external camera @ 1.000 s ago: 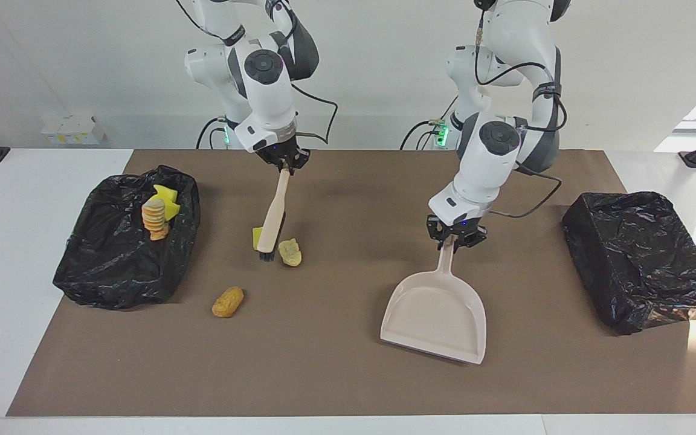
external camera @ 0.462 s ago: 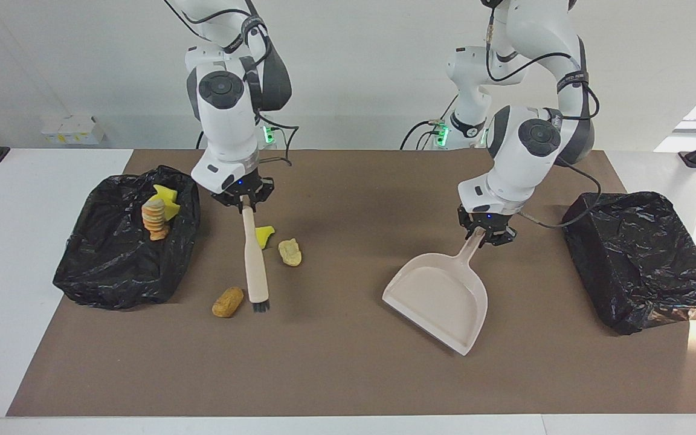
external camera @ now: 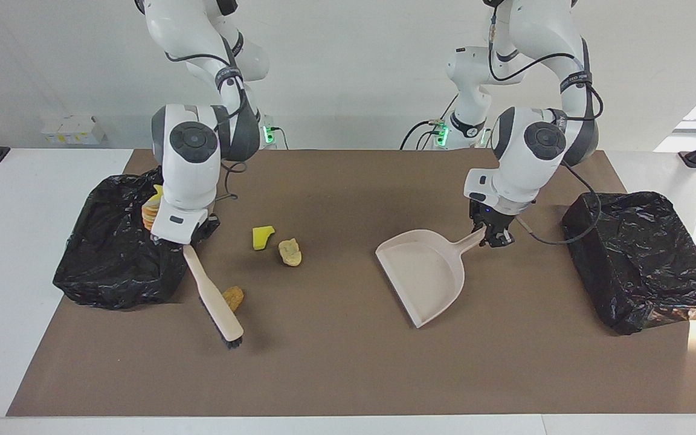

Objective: Sweep and dump trash in bin
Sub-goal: 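Lower the dustpan with the left gripper while the right gripper sweeps bread, then brush the bread and sponge into the dustpan with the right gripper, then carry the dustpan to the black bag with the left gripper, then tip the dustpan over the black bag with the left gripper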

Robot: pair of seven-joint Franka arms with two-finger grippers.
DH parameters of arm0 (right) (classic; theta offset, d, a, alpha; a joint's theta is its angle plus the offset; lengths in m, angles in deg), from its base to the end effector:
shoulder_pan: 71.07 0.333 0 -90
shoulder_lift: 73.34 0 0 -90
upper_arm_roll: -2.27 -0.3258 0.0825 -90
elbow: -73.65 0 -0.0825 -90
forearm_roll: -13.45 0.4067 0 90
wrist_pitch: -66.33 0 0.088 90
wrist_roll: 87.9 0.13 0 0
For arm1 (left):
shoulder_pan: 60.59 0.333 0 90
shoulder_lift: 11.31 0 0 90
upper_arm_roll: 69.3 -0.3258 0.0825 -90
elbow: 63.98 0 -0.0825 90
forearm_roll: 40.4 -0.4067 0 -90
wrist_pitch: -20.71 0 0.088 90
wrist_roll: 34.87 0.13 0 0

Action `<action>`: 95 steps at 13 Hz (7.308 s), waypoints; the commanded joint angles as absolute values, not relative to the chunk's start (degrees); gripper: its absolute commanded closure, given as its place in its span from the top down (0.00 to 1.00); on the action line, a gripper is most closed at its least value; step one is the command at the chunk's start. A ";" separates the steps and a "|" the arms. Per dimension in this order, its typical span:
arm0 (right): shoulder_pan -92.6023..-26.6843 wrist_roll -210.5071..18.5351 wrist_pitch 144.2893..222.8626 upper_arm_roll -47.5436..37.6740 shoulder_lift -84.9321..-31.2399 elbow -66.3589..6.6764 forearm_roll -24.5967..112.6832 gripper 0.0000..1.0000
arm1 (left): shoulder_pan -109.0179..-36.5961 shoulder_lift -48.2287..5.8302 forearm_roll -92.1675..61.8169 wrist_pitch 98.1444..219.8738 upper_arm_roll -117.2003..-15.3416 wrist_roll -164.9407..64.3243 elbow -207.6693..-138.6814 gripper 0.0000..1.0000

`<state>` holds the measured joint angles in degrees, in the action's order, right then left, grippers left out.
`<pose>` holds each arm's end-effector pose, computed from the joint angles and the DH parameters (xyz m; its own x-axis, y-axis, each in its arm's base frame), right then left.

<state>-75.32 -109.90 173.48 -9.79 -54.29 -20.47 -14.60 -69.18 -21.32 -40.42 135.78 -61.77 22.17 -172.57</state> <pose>0.6698 0.0327 0.4032 0.7759 0.5787 -0.2510 0.6308 -0.7155 0.3002 0.5907 -0.1682 0.3830 0.2903 -0.9568 -0.0138 -0.9548 -0.2906 0.0626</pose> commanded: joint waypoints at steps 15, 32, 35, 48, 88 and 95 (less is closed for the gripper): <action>-67.82 -83.08 163.10 -11.01 -61.21 -34.80 7.98 0.00 | -83.26 -15.09 -41.89 146.12 -61.21 11.03 -187.20 0.00; -72.30 -80.60 174.61 -10.92 -83.80 -63.81 14.24 0.00 | -87.13 -15.27 -41.98 147.28 -61.12 1.96 -187.20 0.00; -67.21 -80.08 176.01 -10.92 -80.65 -63.73 18.19 0.00 | -87.57 -15.18 -41.98 147.10 -61.12 1.96 -187.20 0.00; -51.99 -81.30 172.37 -10.66 -75.96 -50.90 28.22 0.00 | -85.39 -15.18 -41.89 153.50 -61.12 7.83 -189.30 0.00; -27.38 -48.42 186.04 -11.01 -74.66 -57.93 35.08 0.00 | -21.29 -31.09 -46.23 122.47 -61.21 87.04 -137.80 0.00; -30.20 -49.14 183.22 -11.09 -72.90 -56.08 35.07 0.18 | -30.17 -29.51 -72.80 124.78 -61.30 74.23 -141.32 0.00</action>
<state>-29.50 -47.98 184.55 -10.86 -74.11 -57.57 34.93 -27.69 -30.72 -66.57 124.62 -60.65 77.99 -140.32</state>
